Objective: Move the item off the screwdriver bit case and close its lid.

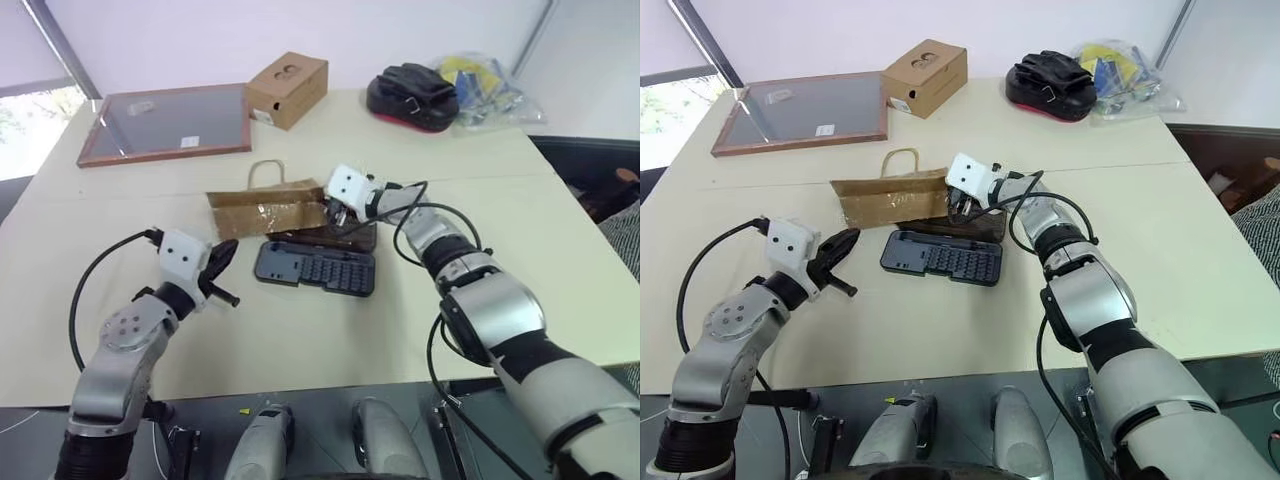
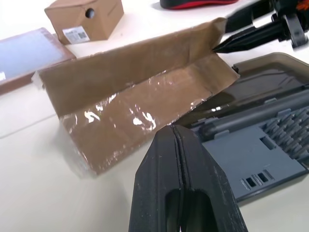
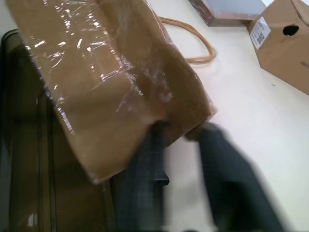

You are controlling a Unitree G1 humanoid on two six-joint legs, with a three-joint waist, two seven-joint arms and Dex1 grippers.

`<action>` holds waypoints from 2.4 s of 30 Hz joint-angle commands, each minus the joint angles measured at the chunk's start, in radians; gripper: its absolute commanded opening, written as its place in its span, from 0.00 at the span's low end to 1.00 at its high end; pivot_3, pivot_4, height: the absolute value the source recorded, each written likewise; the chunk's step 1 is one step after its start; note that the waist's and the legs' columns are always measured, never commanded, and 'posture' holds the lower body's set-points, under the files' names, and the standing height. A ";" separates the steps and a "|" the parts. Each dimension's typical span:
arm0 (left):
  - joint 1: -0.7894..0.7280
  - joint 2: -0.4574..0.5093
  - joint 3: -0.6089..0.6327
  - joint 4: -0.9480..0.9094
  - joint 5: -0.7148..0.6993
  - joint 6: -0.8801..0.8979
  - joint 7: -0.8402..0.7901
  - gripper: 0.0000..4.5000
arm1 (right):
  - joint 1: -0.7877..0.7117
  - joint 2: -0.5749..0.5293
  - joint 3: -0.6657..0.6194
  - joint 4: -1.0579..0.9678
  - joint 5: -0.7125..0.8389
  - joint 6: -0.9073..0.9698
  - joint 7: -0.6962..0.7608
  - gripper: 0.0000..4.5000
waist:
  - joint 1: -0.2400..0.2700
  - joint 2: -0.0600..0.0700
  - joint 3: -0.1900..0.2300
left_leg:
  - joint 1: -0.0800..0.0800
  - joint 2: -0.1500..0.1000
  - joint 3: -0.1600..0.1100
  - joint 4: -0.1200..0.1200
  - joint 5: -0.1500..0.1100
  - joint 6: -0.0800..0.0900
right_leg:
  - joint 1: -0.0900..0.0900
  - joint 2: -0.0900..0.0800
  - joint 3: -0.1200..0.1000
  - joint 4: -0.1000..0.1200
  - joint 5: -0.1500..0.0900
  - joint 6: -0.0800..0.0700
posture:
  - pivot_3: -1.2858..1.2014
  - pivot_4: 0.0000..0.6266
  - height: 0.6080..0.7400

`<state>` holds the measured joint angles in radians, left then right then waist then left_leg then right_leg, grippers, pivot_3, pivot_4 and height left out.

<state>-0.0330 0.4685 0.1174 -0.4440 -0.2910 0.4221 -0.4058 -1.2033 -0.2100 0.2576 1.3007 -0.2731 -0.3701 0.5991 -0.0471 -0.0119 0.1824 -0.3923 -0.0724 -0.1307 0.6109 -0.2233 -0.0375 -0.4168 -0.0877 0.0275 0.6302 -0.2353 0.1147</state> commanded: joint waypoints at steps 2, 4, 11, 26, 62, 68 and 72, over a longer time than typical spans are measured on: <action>0.001 -0.002 0.022 -0.023 0.014 -0.032 0.008 0.00 | -0.027 0.019 -0.008 -0.020 -0.004 -0.029 0.001 0.01 | 0.000 0.000 0.000 | 0.000 0.000 0.000 0.000 0.000 0.000 | 0.000 0.000 0.000 0.000 0.000 0.000 | 0.52 0.24 1.00; 0.002 -0.003 0.021 -0.018 0.017 -0.037 0.008 0.00 | -0.025 0.021 -0.011 -0.024 -0.001 -0.038 0.006 0.01 | 0.002 0.000 0.000 | 0.000 0.000 0.000 0.000 0.000 0.000 | 0.000 0.000 0.000 0.000 0.000 0.000 | 0.52 0.24 1.00; -0.003 -0.013 0.011 0.004 0.028 -0.053 0.005 0.00 | -0.027 -0.005 -0.034 -0.059 0.025 -0.074 0.033 0.01 | 0.002 0.000 0.000 | 0.000 0.000 0.000 0.000 0.000 0.000 | 0.000 0.000 0.000 0.000 0.000 0.000 | 0.52 0.24 1.00; -0.033 -0.031 -0.026 0.044 0.045 -0.071 -0.017 0.00 | 0.171 -0.351 -0.159 -0.442 0.125 0.052 0.171 0.01 | 0.015 0.001 0.001 | 0.000 0.000 0.000 0.001 0.000 0.000 | 0.002 -0.001 0.000 -0.001 0.000 0.000 | 0.52 0.24 1.00; -0.174 -0.014 -0.050 0.165 0.029 -0.076 -0.109 0.00 | 0.862 -0.549 -0.398 -1.501 0.514 1.006 0.073 0.01 | 0.035 0.001 0.001 | 0.000 0.002 0.003 0.003 0.000 0.001 | 0.004 -0.002 0.001 -0.003 -0.001 0.002 | 0.52 0.24 1.00; -0.197 -0.005 -0.036 0.187 0.024 -0.076 -0.118 0.00 | 0.796 -0.478 -0.330 -1.549 0.538 1.060 0.053 0.01 | 0.036 0.001 0.002 | 0.000 0.002 0.002 0.003 0.000 0.001 | 0.006 -0.002 0.000 -0.006 -0.001 0.002 | 0.52 0.24 1.00; -0.213 0.002 -0.029 0.205 0.024 -0.078 -0.128 0.00 | 0.731 -0.426 -0.273 -1.515 0.518 1.052 0.031 0.13 | 0.034 0.001 0.002 | 0.000 0.002 0.002 0.003 0.000 0.001 | 0.005 -0.002 0.000 -0.006 -0.001 0.002 | 0.52 0.24 1.00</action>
<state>-0.2300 0.4561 0.0633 -0.2341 -0.2534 0.3475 -0.5268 -0.4360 -0.6475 -0.0246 -0.2058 0.2500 0.6924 0.6412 -0.0128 -0.0107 0.1840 -0.3925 -0.0707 -0.1287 0.6137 -0.2236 -0.0369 -0.4115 -0.0897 0.0270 0.6240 -0.2363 0.1165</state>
